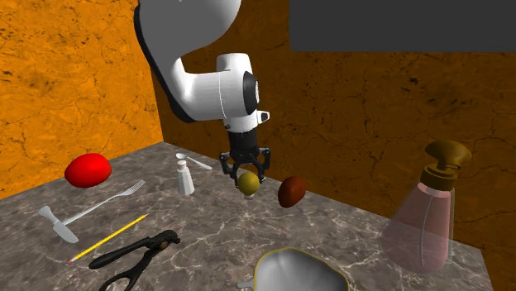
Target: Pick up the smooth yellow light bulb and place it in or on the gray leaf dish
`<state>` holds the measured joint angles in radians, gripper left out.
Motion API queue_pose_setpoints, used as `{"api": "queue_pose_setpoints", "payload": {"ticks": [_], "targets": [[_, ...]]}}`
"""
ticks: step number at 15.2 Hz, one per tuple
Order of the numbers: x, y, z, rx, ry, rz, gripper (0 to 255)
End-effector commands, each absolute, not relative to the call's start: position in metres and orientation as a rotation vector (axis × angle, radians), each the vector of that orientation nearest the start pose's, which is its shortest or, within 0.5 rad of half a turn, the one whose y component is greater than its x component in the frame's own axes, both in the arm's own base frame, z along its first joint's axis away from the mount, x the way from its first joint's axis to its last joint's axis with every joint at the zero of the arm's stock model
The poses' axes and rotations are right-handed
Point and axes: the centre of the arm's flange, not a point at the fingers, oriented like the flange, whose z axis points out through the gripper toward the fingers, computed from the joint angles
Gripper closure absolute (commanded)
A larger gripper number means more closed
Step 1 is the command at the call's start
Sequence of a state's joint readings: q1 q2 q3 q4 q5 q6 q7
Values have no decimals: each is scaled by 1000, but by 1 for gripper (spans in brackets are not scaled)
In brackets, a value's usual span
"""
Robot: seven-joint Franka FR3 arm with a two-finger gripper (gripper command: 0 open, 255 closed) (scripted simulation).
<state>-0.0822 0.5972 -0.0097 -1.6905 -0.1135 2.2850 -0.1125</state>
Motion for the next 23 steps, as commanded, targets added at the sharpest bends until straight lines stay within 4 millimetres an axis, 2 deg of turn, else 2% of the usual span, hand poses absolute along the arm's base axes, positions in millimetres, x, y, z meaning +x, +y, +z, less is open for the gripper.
{"api": "queue_pose_setpoints", "payload": {"ticks": [1, 21, 23], "targets": [[674, -64, 260, -3228, -157, 20, 255], [674, -64, 364, -3228, -157, 20, 255], [649, -72, 366, -3228, -157, 20, 255]]}}
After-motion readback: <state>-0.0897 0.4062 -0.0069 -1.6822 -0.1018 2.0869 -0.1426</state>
